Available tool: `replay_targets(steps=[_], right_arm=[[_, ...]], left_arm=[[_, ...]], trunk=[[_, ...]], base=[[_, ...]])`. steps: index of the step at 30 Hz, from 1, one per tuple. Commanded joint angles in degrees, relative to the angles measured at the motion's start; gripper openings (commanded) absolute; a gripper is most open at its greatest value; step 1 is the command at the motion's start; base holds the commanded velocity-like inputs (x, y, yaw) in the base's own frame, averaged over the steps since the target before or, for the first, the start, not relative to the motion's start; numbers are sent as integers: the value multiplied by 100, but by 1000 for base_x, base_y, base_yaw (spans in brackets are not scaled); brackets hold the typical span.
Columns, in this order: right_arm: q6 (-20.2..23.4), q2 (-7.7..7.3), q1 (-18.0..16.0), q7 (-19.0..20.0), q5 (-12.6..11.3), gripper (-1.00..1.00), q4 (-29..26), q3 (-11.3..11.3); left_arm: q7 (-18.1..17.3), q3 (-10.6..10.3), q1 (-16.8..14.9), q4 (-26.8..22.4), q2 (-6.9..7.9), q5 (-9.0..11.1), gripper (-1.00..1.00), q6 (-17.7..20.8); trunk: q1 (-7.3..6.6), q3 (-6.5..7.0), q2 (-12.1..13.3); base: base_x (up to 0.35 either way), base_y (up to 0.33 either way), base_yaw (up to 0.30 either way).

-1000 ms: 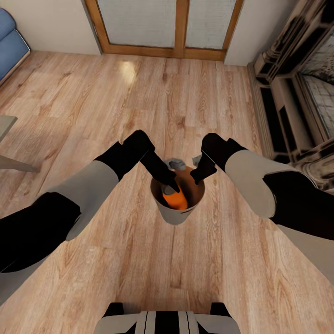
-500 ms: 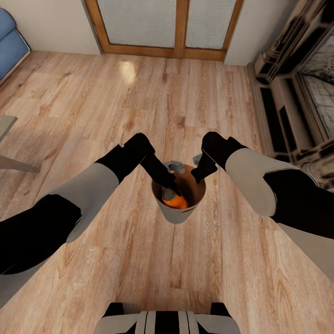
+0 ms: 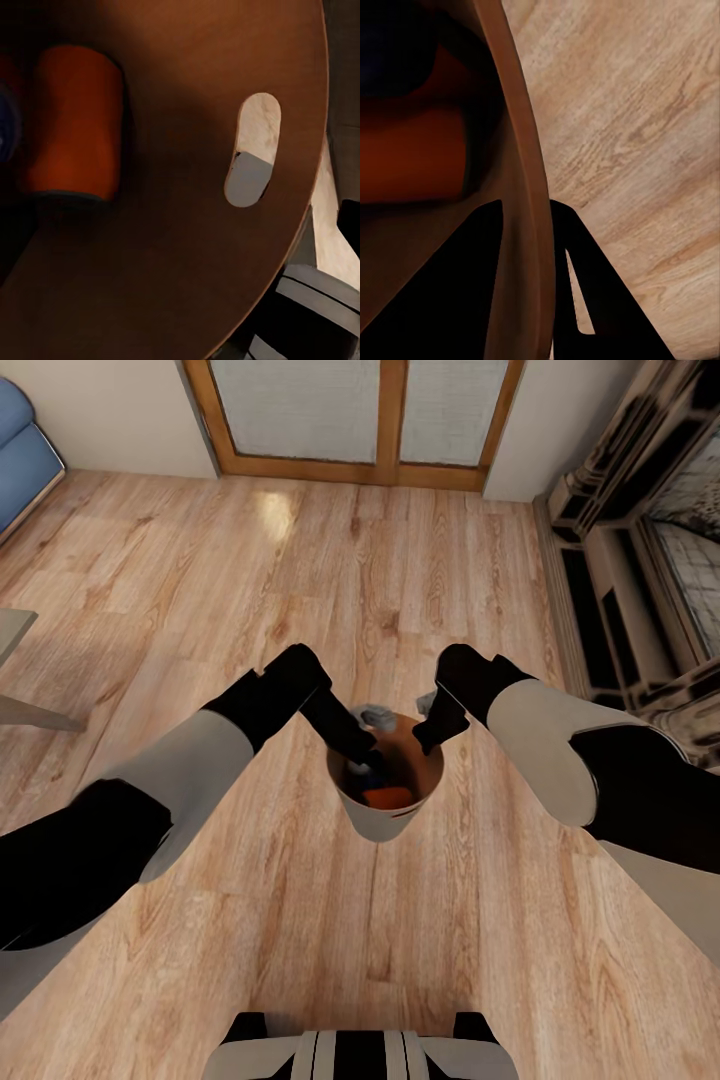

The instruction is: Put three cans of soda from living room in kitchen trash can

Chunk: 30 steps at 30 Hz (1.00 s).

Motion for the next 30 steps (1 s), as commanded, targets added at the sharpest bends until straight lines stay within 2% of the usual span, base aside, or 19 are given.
replay_targets(steps=[1,6,9,10,12,13,14,15,16,17,18,20,22,23,24,25,26,27,30], right_arm=[[40,-3,-1,13,-109,-100,1,-90],[40,-30,5,13,-109,-100,-2,-116],[40,-40,11,13,-108,-100,-7,-121],[40,-46,17,13,-109,-100,-9,-122],[40,-49,20,13,-109,-100,-10,-121],[40,-53,21,13,-108,-100,-10,-116],[40,-57,23,13,-106,-100,-10,-116],[40,-77,27,13,-104,-100,-12,-115],[40,-100,28,13,-104,-100,-19,-115],[40,-165,33,13,-103,-100,-37,-118],[40,-306,37,13,-102,-100,-54,-117],[40,-432,38,13,-101,-100,-61,-119],[40,-739,40,13,-106,-100,-63,-121],[40,-823,40,13,-107,-100,-63,-122],[40,-1001,41,15,-108,-100,-63,-142],[40,-1096,41,14,-108,-100,-63,-161],[40,-1285,41,14,-109,-100,-64,-226],[40,-1564,41,14,-106,-100,-56,-371],[40,-2005,42,13,-100,-100,-36,-538]], left_arm=[[0,-1,1,-60,7,-1,100,0],[-24,20,2,-840,69,1,100,0],[-88,46,3,-1348,379,47,100,0],[-212,67,3,-1616,633,60,100,0],[-355,79,3,-1787,837,65,100,0],[-525,88,3,-1951,1067,69,100,0],[-613,91,3,-2030,1190,70,100,0],[-788,139,3,-2185,1448,72,100,0],[-864,207,3,-2261,1579,72,100,0],[-941,455,3,-2418,1831,78,100,0],[-941,1029,3,-2624,2183,92,100,0],[-941,1412,3,-2730,2412,97,100,0],[-941,1869,70,-2782,2839,88,100,0],[-941,1943,144,-2771,2918,86,100,0],[-941,2058,368,-2747,3031,73,100,-103],[-941,2102,495,-2739,3069,65,100,-161],[-941,2181,735,-2731,3123,54,100,-244],[-941,2285,990,-2751,3167,64,100,-318],[-941,2421,1581,-2765,3196,66,100,-395]], trunk=[[0,0,0],[0,0,0],[0,0,0],[0,0,0],[0,0,0],[0,0,0],[0,0,0],[0,0,0],[0,0,0],[0,0,0],[0,0,0],[0,0,0],[0,0,0],[0,0,0],[0,0,0],[0,0,0],[0,0,0],[0,0,0],[0,0,0]], base=[[0,0,0],[0,0,0],[0,0,0],[0,0,0],[0,0,0],[0,0,0],[0,0,0],[0,0,0],[0,0,0],[0,0,0],[0,0,0],[0,0,0],[0,0,0],[0,0,0],[0,0,0],[0,0,0],[0,0,0],[0,0,0],[0,0,0]])
